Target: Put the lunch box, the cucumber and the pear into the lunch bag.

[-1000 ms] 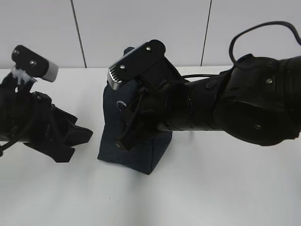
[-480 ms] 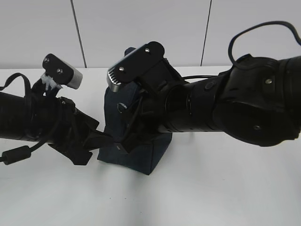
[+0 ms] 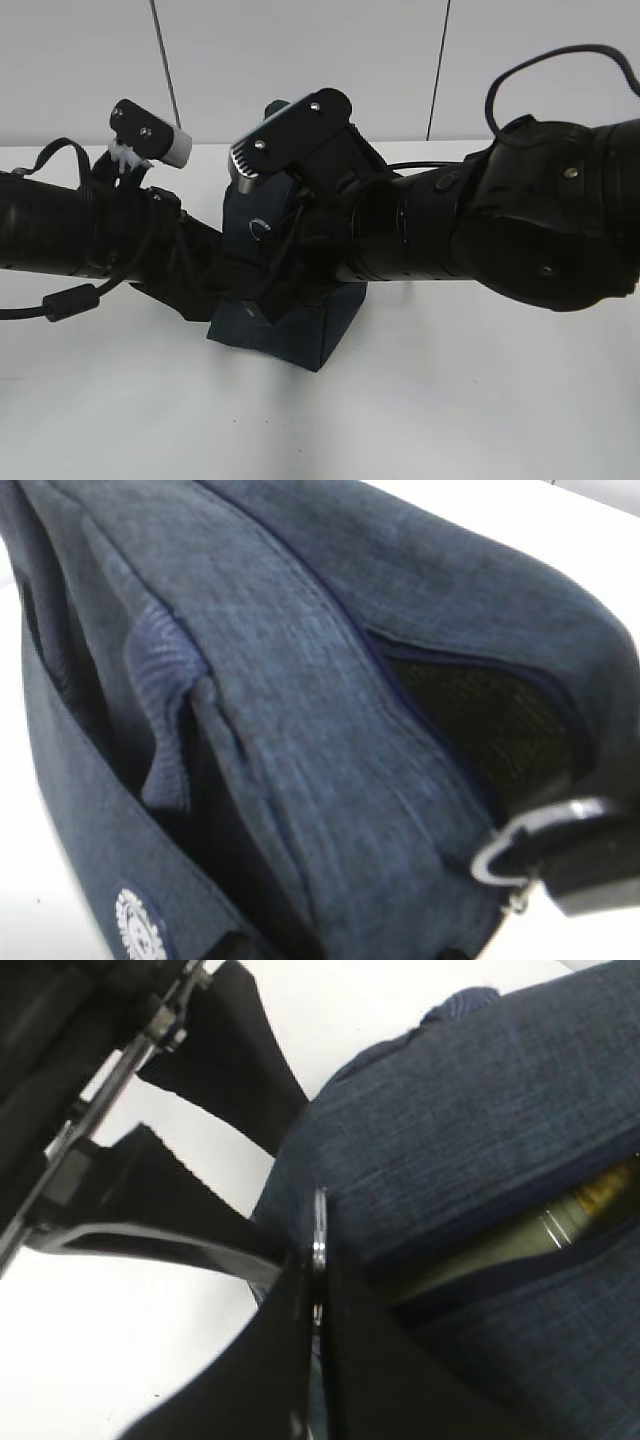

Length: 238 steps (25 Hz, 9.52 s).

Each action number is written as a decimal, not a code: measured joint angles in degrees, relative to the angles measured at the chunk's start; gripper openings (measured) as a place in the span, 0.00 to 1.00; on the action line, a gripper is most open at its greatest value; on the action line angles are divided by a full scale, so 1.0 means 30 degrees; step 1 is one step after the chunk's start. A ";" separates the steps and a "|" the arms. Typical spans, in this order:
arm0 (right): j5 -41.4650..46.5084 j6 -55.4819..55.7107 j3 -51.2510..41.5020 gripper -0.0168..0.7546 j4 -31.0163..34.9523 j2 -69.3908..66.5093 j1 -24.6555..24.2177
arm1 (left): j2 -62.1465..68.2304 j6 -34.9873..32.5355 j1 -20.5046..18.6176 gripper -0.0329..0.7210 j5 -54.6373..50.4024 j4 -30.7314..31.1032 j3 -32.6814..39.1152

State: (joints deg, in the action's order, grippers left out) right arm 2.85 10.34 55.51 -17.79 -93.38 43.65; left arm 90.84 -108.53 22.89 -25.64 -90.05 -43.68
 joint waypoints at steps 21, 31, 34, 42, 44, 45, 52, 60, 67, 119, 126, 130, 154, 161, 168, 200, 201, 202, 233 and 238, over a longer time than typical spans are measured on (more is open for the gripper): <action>0.5269 0.0228 0.4478 0.03 -0.2310 -0.0086 -0.0367 | 0.0785 0.0594 0.0901 0.04 -0.0337 -0.0280 -0.0187; 0.5165 0.1022 0.6934 0.03 -0.2051 -0.1183 -0.3491 | -0.0615 0.0737 0.0939 0.04 -0.0421 -0.0534 0.1659; 0.5165 0.1054 0.7861 0.03 -0.2051 -0.2023 -0.3617 | -0.0978 0.0737 0.0958 0.04 -0.0480 -0.0616 0.2113; 0.5489 0.1054 1.1081 0.03 -0.1115 -0.5566 -0.4734 | -0.2131 0.1162 0.0958 0.04 -0.0702 -0.0760 0.3406; 0.5929 0.1054 1.1723 0.03 -0.0127 -0.6265 -0.5232 | -0.2501 0.1189 0.0958 0.04 -0.0580 -0.0817 0.3684; 0.6122 0.1054 1.1831 0.03 0.0112 -0.6440 -0.5338 | -0.2641 0.1341 0.0958 0.04 -0.0459 -0.0864 0.3820; 0.6816 0.1054 1.1996 0.03 0.0962 -0.6563 -0.5533 | -0.3703 0.3106 0.0312 0.04 0.2485 -0.1076 0.4111; 0.7920 -0.0254 1.1996 0.03 0.2283 -0.5774 -0.5564 | -0.4067 0.3256 -0.0703 0.35 0.0471 -0.0573 0.4133; 0.8163 -0.1402 1.1996 0.03 0.3560 -0.5700 -0.5564 | -0.6294 0.3333 -0.0703 0.67 -0.0071 -0.0171 0.4192; 0.7667 -0.1930 1.2263 0.03 0.7906 -0.7615 -0.8036 | -0.0446 1.1262 -0.0709 0.02 -0.1213 0.6743 -0.5913; 0.8100 -0.2505 1.2549 0.06 0.8969 -0.7774 -0.8163 | -0.0260 1.2816 -0.0692 0.04 -0.1024 0.6819 -0.5786; 0.9620 -0.6268 1.3579 0.37 1.0865 -0.7807 -0.8742 | -0.0116 1.3410 -0.0710 0.31 -0.0847 0.7007 -0.5920; 2.1499 -0.5323 1.3160 0.67 0.9359 -0.2419 -0.8566 | -0.6445 3.0724 -0.2027 0.48 -0.6709 2.6452 -0.5958; 2.1850 -0.4719 0.8461 0.67 0.8750 0.2209 -0.8386 | -0.9550 3.2404 -0.2044 0.48 -0.8512 2.6922 -0.5566; 2.1343 -0.4675 0.2296 0.67 0.7687 0.8082 -0.8386 | -1.3194 3.4342 -0.2044 0.48 -1.0947 2.8515 -0.3722; 1.9596 -0.4966 -0.8437 0.66 0.5929 3.1336 -0.8386 | -3.0615 3.4646 -0.2044 0.37 -1.2636 2.8835 0.4575; 2.0031 -0.4966 -0.8565 0.66 0.5929 3.1412 -0.8386 | -3.0615 3.4646 -0.2044 0.37 -1.2636 2.8835 0.4575; 2.0385 -0.4966 -0.8700 0.66 0.5929 3.1459 -0.8386 | -3.0629 3.4646 -0.2044 0.37 -1.2612 2.8835 0.4575; 2.0868 -0.4966 -0.8976 0.66 0.5461 3.1459 -1.1283 | -3.0629 3.4652 -0.5224 0.37 -1.2633 2.8801 0.4575; 2.0868 -0.4966 -0.8976 0.66 0.5461 3.1459 -1.2011 | -3.0629 3.4652 -0.6796 0.37 -1.2633 2.8801 0.4575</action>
State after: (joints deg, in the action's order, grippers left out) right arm 65.45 -4.56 28.58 -1.41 1.00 7.62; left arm -1.04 -4.58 2.51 -63.54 -3.64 -29.96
